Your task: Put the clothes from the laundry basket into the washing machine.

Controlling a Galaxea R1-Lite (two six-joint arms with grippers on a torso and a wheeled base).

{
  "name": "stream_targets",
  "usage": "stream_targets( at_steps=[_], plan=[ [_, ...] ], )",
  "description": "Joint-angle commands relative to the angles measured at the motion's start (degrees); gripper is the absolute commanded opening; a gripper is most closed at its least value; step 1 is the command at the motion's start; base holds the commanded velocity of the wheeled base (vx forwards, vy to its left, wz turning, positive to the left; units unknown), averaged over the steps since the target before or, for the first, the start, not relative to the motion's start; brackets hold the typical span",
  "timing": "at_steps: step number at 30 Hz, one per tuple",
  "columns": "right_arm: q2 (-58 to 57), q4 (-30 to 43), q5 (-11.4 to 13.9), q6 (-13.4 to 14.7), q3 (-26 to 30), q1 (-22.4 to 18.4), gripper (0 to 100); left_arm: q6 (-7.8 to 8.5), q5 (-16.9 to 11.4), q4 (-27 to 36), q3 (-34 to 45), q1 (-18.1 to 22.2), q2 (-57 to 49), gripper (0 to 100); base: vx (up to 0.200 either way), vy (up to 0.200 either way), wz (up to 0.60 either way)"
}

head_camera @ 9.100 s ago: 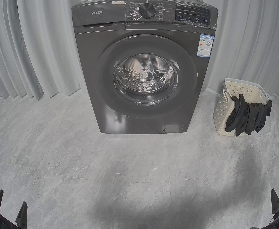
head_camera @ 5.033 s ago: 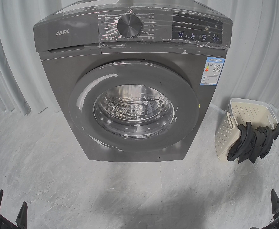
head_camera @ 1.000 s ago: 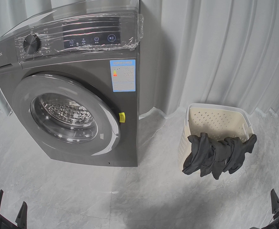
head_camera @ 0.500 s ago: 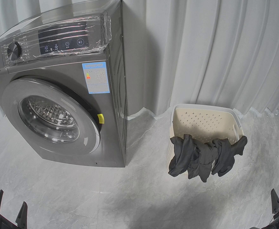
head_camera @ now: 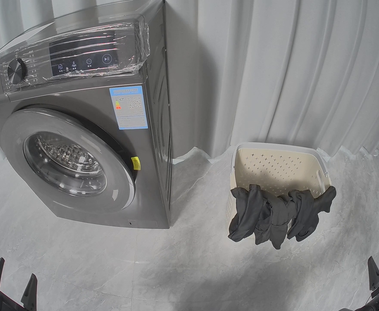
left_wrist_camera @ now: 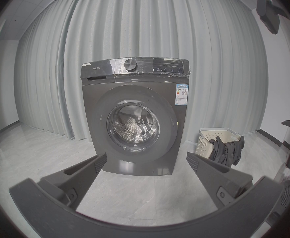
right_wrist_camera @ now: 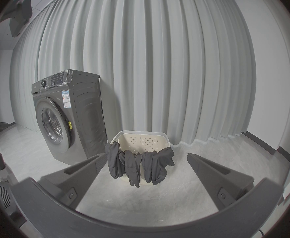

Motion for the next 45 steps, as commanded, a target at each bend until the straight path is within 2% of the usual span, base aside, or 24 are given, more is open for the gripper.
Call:
stream_targets(
  at_steps=[1,6,45],
  plan=[
    [-0.93,-0.02,0.03,0.02,1.01,0.04,100,-0.02,0.02,0.02,0.92,0.02,-0.7,100,0.0,0.0,0.0],
    [-0.93,-0.02,0.03,0.02,1.01,0.04,100,-0.02,0.02,0.02,0.92,0.02,-0.79,100,0.0,0.0,0.0],
    [-0.93,-0.02,-0.06,0.02,1.01,0.04,100,-0.02,0.02,0.02,0.92,0.02,-0.79,100,0.0,-0.2,0.0]
  ],
)
